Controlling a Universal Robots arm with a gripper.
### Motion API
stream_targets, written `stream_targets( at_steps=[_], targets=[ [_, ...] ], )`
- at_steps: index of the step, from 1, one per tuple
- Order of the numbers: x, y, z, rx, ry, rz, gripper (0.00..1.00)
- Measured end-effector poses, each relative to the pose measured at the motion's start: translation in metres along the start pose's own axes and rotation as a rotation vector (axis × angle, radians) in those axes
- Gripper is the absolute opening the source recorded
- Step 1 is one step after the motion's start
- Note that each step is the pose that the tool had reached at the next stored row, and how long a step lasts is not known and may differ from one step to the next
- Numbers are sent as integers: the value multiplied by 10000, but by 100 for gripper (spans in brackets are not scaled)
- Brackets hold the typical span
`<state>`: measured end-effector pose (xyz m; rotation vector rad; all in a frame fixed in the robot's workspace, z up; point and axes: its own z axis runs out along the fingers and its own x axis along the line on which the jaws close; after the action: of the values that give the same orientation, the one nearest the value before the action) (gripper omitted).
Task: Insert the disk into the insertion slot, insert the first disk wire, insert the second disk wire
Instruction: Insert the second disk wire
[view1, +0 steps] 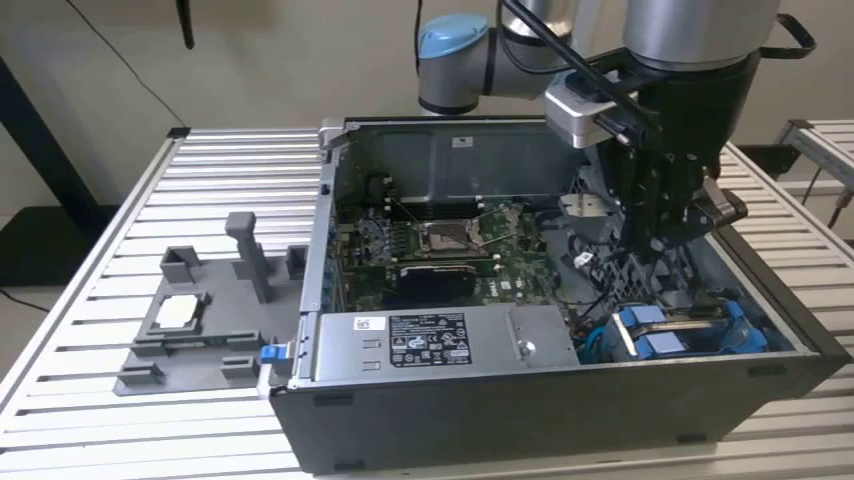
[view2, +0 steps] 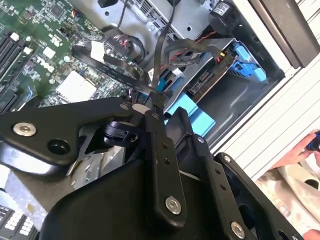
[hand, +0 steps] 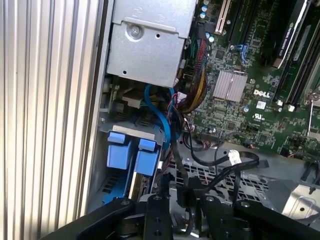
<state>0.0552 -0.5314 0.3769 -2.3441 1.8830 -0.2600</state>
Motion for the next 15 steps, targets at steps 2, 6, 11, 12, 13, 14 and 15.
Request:
stream_targets(
  at_steps=[2,6,11,12,13,14,15],
  targets=[
    [0,0,-1,1,9,-2,28],
    [1,-3,0,2,12,-2,21],
    [25,-15,13,7,-10,2,16],
    [38,-17,19,9,-20,5,16],
    [58,-19,27,12,-36,8,16],
    [82,-19,34,16,-57,13,16],
    [108,-17,44,22,-78,17,16]
  ],
)
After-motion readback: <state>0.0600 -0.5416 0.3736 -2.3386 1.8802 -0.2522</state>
